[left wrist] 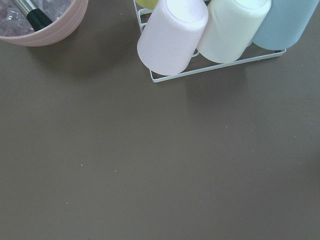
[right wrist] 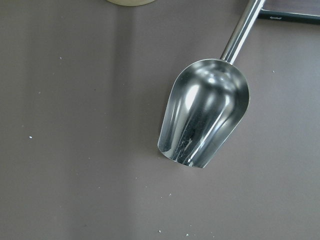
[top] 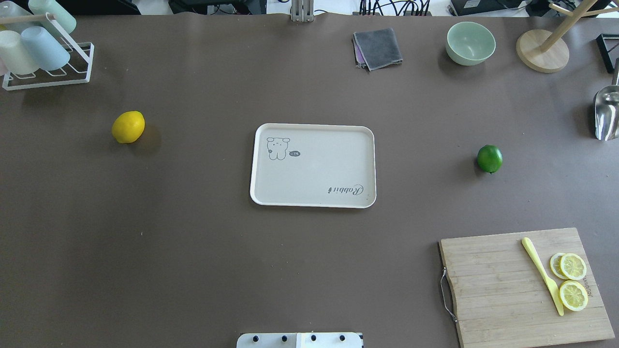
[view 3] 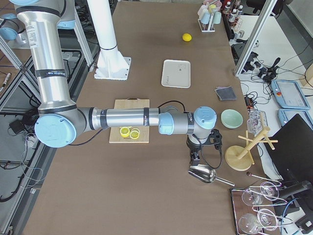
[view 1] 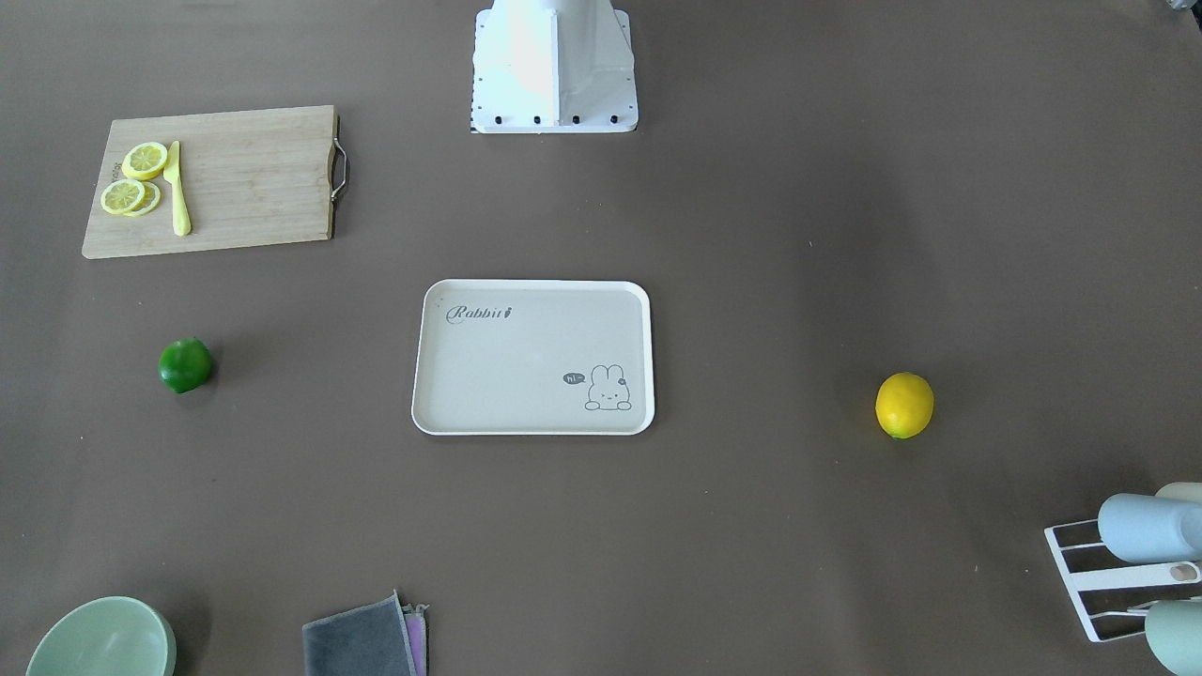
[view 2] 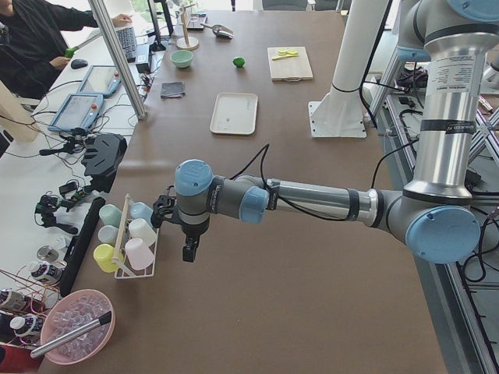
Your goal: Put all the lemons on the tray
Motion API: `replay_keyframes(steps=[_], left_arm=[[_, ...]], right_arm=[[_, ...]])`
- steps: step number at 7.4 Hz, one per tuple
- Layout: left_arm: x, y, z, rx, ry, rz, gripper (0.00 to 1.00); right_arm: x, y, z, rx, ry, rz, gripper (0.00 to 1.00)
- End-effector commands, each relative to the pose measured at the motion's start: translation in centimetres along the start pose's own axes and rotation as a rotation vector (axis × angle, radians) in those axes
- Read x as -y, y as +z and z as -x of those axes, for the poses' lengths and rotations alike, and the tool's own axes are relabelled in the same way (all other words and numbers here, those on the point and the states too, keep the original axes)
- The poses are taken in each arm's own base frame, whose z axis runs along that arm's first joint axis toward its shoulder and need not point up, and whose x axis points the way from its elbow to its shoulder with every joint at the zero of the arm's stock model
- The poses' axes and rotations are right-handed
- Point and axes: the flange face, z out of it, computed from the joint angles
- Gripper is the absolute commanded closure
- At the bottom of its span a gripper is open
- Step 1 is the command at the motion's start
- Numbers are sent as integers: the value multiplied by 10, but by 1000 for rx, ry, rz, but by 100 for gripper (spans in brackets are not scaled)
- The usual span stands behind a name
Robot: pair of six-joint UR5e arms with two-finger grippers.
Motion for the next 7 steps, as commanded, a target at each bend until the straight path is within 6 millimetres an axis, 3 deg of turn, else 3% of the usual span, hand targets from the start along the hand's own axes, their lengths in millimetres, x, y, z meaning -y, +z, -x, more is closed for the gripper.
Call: replay_keyframes(steps=[1,7], left_arm=[[-1,2,2,3,-14,7,2],[0,0,0,5,-6,1,2]], right_arm=[[1,-2,1,0,-1,-3,0],[1,-1,1,5,-2,-2,0]])
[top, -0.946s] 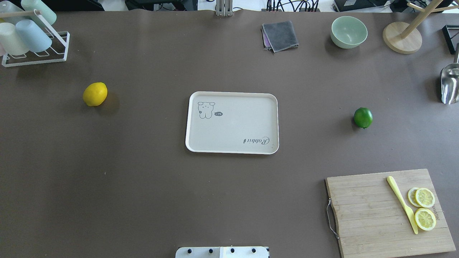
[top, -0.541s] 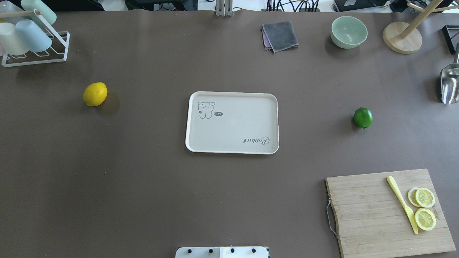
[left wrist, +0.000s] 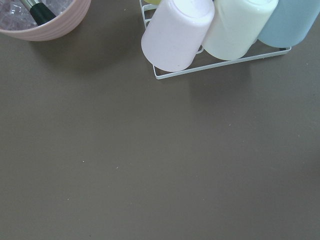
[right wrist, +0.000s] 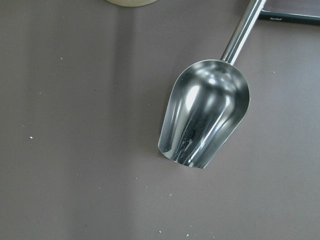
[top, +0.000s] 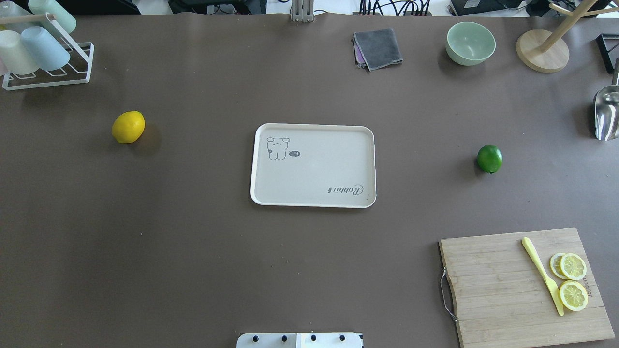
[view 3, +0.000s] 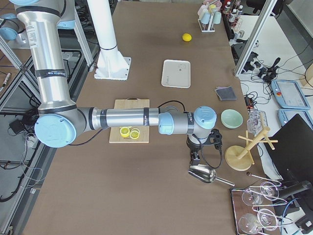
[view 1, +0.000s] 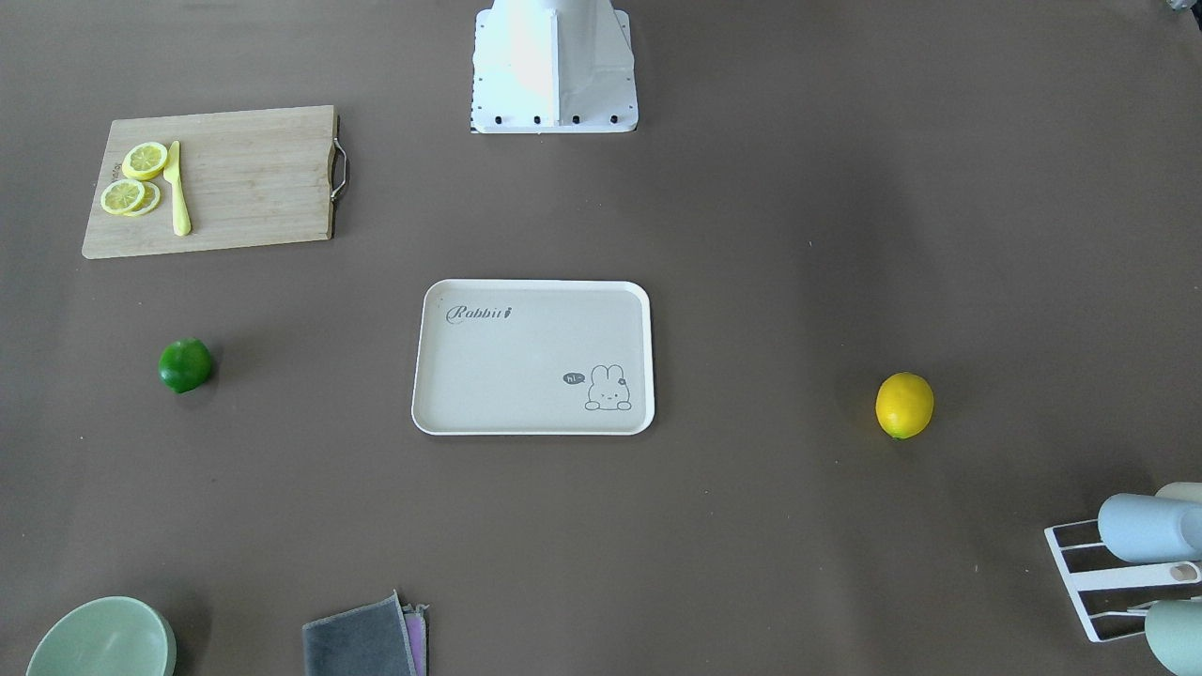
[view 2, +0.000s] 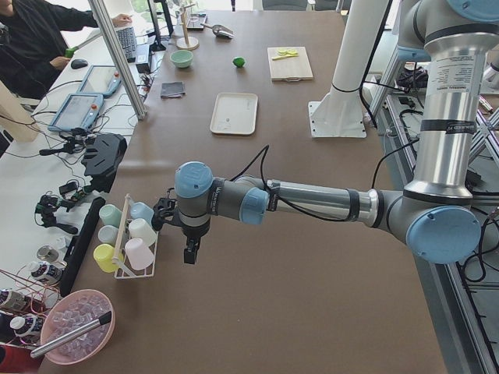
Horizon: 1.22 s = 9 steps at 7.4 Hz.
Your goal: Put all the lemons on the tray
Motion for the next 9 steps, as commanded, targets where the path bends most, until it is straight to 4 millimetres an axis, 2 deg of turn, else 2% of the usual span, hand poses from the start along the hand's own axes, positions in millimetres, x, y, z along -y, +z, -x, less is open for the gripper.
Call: replay_keyframes(steps=[1,2,4,6,9], left_arm=[[8,-10,-11,-4,26,-23,2],[10,-11,-14,-12,26,-28,2],[10,-12,-15,-14,30,-30,2],[4,-8,-10,-10,26,-21,2],[6,-4,-8,-13,39,-40,2]], right_arm=[[4,-3,3,7,-7,-7,0],[1,1,-1,1,-6,-5,0],[2,-2,3,7,-11,-12,0],[5,-5,5,8,-14,-16,0],[5,-5,6,10,-13,-17,0]])
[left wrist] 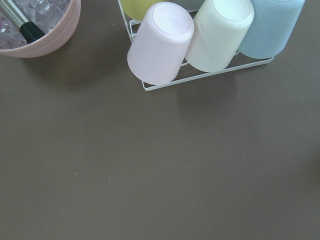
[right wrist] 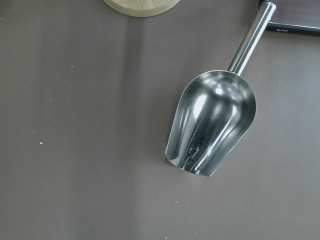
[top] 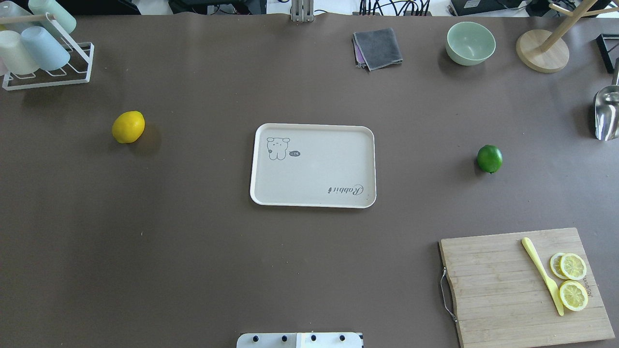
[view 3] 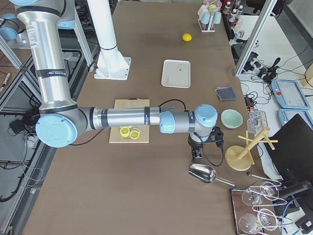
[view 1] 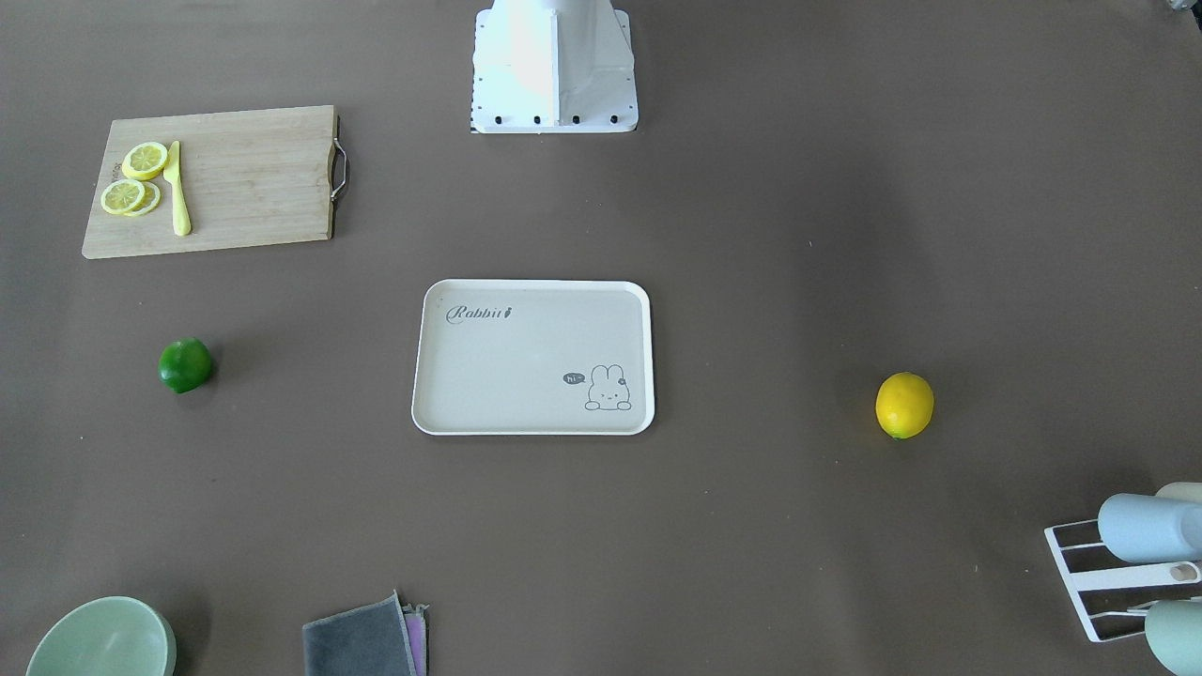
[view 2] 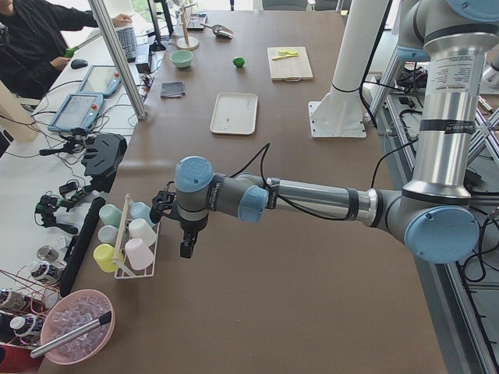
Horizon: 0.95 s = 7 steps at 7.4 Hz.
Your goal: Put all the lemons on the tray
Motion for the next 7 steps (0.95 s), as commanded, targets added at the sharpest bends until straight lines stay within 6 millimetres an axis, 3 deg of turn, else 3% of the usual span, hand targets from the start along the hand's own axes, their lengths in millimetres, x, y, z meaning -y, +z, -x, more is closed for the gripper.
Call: replay_keyframes(steps=[1,2,3,4,5,6,7], left_arm=[[0,0,0,-2,4,-4,2],[1,0,0,-2,6,-5,2],[1,-1,-2,-5,8,-8,2],[3,-5,-5,-5,20,-19,2],[9,-6,-7,-7,28,-32,2],[12,-9,-10,-9,20,-40,2],[16,-9,-12,-9,12,-41,2]], right_arm=[[2,-4,4,2,-8,-8,0],[7,-24,24,-4,-51,-48,0],[15,-25,72,-31,-148,-60,0],[27,-35,106,-109,-235,-94,0],[25,-24,152,-92,-302,-87,0],[21,-16,159,-60,-312,-70,0],[23,-6,157,-42,-205,-52,0]])
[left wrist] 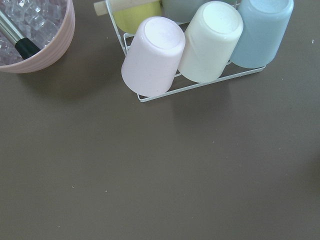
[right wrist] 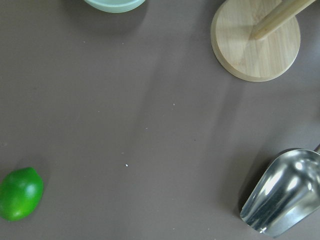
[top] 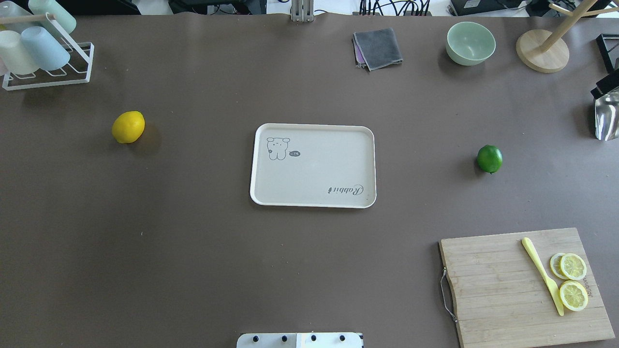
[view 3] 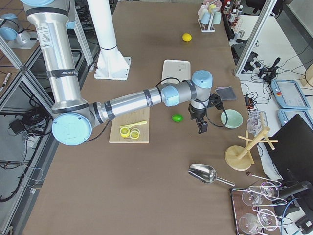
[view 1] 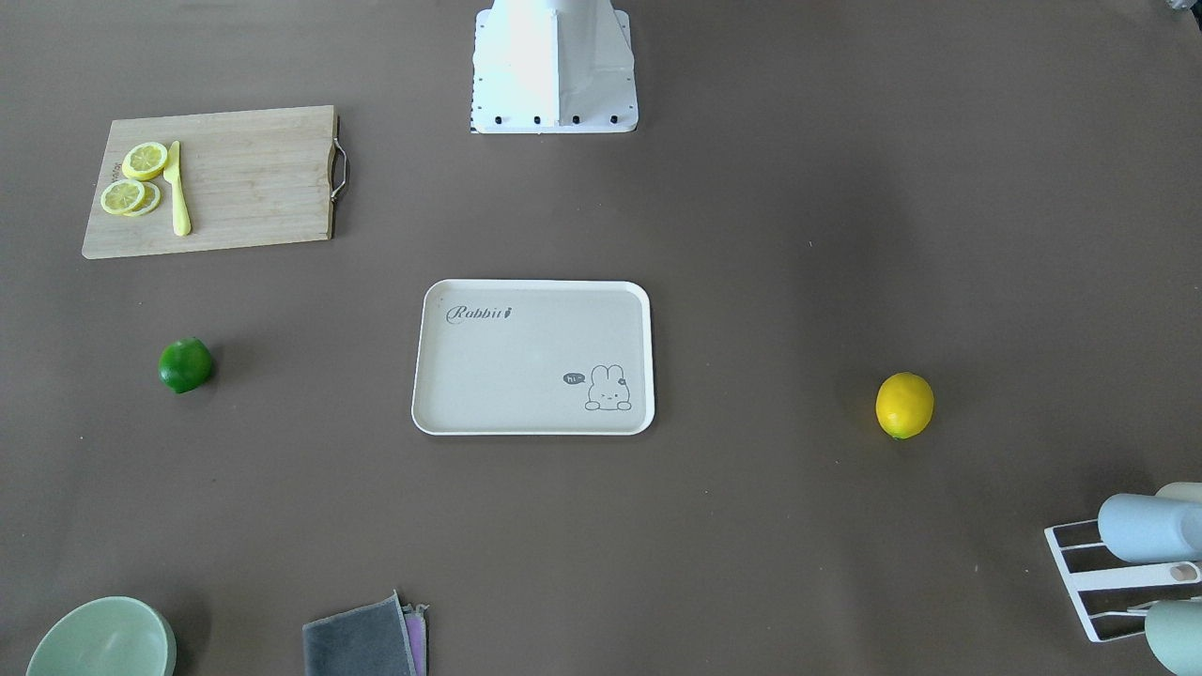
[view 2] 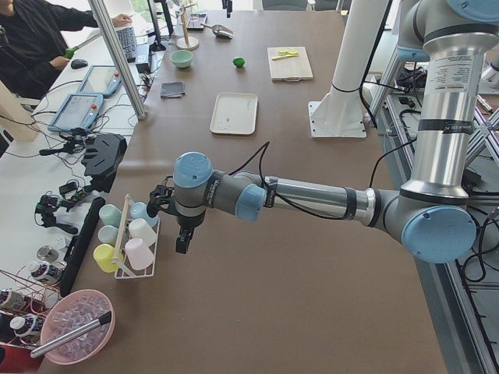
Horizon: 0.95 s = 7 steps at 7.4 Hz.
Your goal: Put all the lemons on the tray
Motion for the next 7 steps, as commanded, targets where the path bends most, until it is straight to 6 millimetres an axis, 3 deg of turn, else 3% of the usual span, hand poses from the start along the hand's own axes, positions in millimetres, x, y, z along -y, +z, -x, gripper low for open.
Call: replay_keyframes(steps=[1,4,5,7], left_arm=[[8,3,1,0,-13,1,2],[-6,12,12,-6,21,-38,2],[-7,22,21,-7,27,-47,2],[-4,22,21,-7,26,-47,2]], right_arm=[[4,13,28,53,110,-17,0],[8,53,109,167,194,-70,0],[7,66,122,176,169,-58,0],[-3,103,138,141,159,-38,0]])
